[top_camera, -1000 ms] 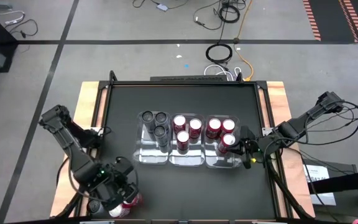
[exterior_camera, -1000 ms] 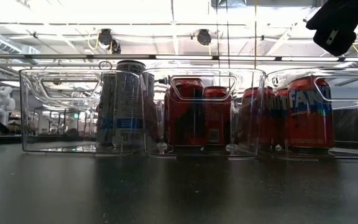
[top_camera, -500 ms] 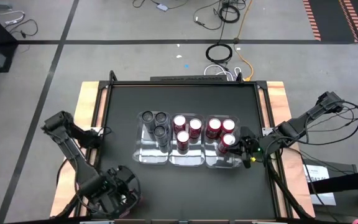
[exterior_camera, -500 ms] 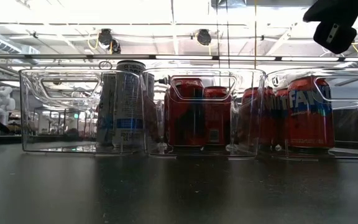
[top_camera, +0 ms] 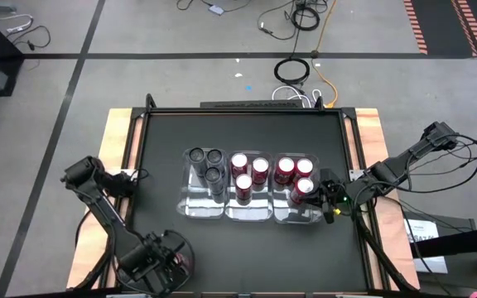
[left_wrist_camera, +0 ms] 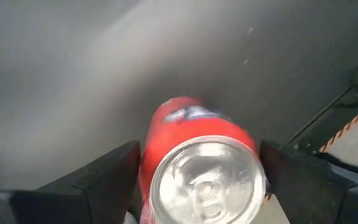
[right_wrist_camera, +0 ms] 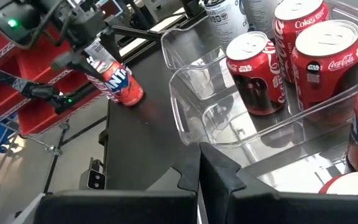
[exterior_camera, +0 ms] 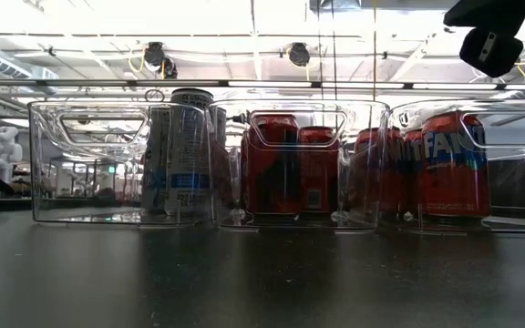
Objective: Sort soda cans
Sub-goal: Put the red soda can into the right transparent bin
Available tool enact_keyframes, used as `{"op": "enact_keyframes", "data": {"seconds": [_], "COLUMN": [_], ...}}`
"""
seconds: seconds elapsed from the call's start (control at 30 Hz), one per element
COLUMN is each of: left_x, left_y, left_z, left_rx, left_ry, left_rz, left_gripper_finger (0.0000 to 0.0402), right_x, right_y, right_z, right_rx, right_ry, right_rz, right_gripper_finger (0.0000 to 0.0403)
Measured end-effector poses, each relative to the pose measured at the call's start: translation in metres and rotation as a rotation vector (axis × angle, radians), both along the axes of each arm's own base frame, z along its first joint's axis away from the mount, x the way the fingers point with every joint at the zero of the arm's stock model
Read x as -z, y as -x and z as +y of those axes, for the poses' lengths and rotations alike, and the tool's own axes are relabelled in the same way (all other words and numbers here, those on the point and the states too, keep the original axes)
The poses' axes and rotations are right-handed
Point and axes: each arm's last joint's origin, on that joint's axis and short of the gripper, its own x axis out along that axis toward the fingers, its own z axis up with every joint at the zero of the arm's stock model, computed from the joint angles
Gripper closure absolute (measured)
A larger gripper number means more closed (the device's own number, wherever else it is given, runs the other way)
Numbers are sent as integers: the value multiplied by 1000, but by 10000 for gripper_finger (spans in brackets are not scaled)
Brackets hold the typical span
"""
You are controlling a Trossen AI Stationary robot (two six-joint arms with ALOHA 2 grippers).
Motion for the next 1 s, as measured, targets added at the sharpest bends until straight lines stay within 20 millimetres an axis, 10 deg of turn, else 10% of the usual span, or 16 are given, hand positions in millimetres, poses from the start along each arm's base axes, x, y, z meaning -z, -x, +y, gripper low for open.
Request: {"op": "enact_keyframes", "data": {"seconds": [1.0], "left_x": [10], "left_y": [-16], "left_z": [8], "left_rx": [15], "left_ry": [30], "left_rz": [88], "left_gripper_finger": [100], "right_x": [1], "right_y": [0], "right_z": [0], "right_rx": [-10], "right_ry": [25], "right_rz": [5], "right_gripper_finger": [402]}}
